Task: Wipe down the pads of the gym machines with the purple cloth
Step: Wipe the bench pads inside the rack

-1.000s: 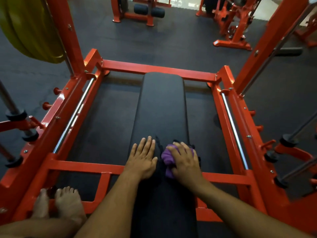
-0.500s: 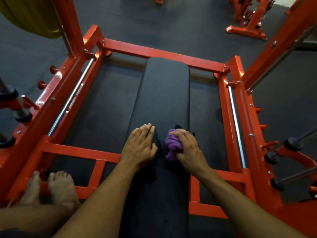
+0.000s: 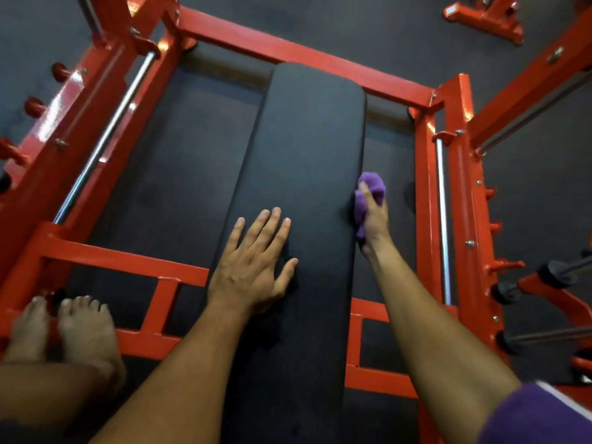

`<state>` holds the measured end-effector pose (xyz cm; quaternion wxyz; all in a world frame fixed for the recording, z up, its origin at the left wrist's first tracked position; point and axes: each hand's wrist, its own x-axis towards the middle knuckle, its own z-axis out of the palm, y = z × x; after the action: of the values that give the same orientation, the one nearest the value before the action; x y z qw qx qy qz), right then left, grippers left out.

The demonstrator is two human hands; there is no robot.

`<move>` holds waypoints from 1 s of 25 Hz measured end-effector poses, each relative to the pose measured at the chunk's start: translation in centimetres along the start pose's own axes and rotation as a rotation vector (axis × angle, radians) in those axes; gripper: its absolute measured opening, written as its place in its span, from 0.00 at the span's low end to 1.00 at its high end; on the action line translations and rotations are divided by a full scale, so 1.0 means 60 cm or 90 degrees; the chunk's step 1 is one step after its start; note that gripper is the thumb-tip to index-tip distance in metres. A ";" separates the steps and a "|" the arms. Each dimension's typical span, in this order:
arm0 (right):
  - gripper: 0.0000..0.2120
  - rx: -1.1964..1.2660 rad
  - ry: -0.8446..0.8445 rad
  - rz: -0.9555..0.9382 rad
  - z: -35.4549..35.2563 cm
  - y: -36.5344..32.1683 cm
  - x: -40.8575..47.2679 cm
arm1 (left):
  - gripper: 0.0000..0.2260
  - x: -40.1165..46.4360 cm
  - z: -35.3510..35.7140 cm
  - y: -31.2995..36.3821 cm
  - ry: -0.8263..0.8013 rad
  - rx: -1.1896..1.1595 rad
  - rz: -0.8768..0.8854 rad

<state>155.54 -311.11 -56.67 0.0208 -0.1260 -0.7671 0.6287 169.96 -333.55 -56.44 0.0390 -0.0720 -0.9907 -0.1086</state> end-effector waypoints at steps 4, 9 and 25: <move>0.25 0.003 -0.066 0.036 -0.049 0.050 -0.164 | 0.33 0.000 -0.001 -0.002 0.014 0.011 0.004; 0.16 -0.063 0.040 -0.016 -0.024 0.041 -0.080 | 0.32 -0.002 0.004 -0.001 0.034 0.009 0.006; 0.11 -0.106 0.053 -0.008 -0.022 0.052 -0.103 | 0.33 0.000 0.005 -0.003 0.012 -0.026 0.008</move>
<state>162.30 -310.62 -58.64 0.0461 -0.1483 -0.8161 0.5567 169.90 -333.66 -56.75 0.0474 -0.0782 -0.9874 -0.1289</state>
